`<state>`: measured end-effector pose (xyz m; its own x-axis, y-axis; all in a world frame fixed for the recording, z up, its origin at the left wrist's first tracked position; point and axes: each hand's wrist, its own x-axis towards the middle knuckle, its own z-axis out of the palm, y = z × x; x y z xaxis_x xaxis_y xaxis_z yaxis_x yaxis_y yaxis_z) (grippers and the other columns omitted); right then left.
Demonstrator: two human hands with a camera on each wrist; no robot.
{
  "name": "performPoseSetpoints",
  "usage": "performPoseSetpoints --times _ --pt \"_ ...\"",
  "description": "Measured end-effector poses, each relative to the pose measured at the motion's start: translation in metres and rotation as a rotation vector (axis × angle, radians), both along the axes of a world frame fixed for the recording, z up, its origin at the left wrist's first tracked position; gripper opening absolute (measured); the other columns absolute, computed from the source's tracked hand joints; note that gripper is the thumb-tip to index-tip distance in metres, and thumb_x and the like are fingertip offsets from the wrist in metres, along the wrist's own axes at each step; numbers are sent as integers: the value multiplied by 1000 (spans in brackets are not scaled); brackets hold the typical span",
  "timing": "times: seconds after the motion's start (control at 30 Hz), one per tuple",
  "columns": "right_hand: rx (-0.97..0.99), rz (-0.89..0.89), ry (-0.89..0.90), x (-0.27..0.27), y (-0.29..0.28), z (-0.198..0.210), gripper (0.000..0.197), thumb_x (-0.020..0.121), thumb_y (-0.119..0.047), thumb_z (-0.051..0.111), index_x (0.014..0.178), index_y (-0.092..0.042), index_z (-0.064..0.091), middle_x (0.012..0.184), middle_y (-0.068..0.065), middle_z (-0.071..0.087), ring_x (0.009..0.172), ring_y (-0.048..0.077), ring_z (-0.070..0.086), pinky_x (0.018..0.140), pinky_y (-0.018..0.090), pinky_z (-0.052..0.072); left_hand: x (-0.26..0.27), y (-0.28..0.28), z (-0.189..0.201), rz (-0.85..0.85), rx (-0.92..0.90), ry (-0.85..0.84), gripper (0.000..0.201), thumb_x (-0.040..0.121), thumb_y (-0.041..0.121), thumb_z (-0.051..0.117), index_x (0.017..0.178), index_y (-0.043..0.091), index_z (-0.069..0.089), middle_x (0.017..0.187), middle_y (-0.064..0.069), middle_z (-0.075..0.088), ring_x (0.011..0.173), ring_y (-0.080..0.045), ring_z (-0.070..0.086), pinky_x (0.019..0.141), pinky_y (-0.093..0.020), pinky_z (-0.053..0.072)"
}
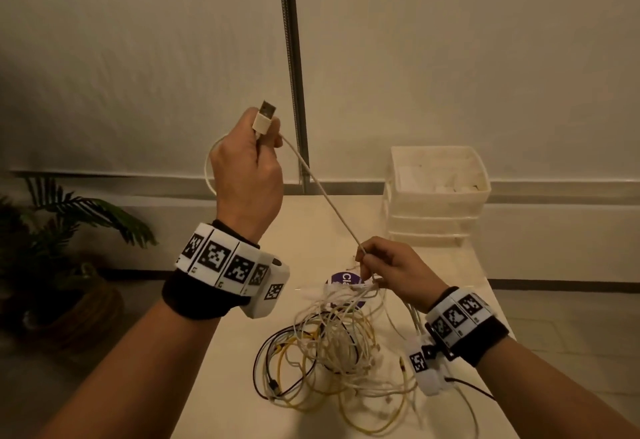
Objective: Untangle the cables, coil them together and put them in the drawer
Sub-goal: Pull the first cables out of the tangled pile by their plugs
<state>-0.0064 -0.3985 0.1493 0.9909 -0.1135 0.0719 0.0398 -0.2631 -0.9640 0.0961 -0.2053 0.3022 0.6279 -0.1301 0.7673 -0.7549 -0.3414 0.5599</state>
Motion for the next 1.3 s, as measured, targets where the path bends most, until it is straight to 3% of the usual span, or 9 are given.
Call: performPoseSetpoints --times 0.13,0.27,0.4,0.6,0.73,0.9,0.97,1.1,1.3 --pt "214 -124 -2 -7 -6 3 18 98 3 45 96 -2 62 70 12 54 63 23 51 61 35 47 3 2 -6 -30 242 177 21 103 19 45 114 15 62 70 14 51 62 -8 47 55 -23 33" --pt "161 -215 -24 -8 -12 6 23 98 1 45 96 -8 66 69 10 53 55 18 44 55 31 44 -7 7 -7 -39 349 127 48 103 18 45 148 31 37 75 1 59 62 -19 53 57 -34 43" --pt "133 -214 -75 -9 -7 21 25 98 -2 47 96 -13 69 67 8 57 52 16 38 51 27 35 -29 -11 -14 -404 548 -12 45 99 12 51 140 30 51 88 9 71 60 -3 56 60 -13 42" --pt "220 -46 -90 -14 10 53 34 99 -3 47 80 -20 70 63 4 61 52 14 39 51 23 33 -34 -41 -63 -315 891 201 19 97 24 43 112 25 55 90 -13 66 82 -35 62 71 -46 53" --pt "266 -43 -57 -16 17 52 29 97 -4 49 84 -16 73 63 4 62 52 13 42 51 23 36 -35 -41 -59 -244 943 120 15 97 22 42 104 17 54 90 -13 63 81 -36 59 66 -44 50" --pt "326 -68 -62 -15 6 42 21 98 -4 48 94 -3 69 67 7 62 55 14 49 53 23 43 -23 -32 -38 -142 801 81 14 100 19 39 101 15 52 82 -11 61 65 -26 54 55 -33 42" --pt "211 -34 -21 -20 2 25 20 98 -8 50 88 -4 68 65 7 61 56 18 52 54 25 45 -15 -23 -17 -61 586 87 16 100 12 40 96 14 55 76 -7 58 57 -15 48 50 -16 30" --pt "-16 -28 60 -36 -2 -18 27 99 -12 49 76 -10 64 57 3 54 52 12 48 54 25 42 4 8 45 216 170 -10 20 94 0 41 85 10 55 78 -5 52 56 -12 37 55 -14 30" --pt "248 -265 16 -41 -5 -8 30 99 -9 47 71 -9 58 56 7 48 57 21 43 62 37 40 16 21 38 182 344 22 21 91 -2 43 82 15 53 80 -7 57 73 -22 49 62 -22 24"
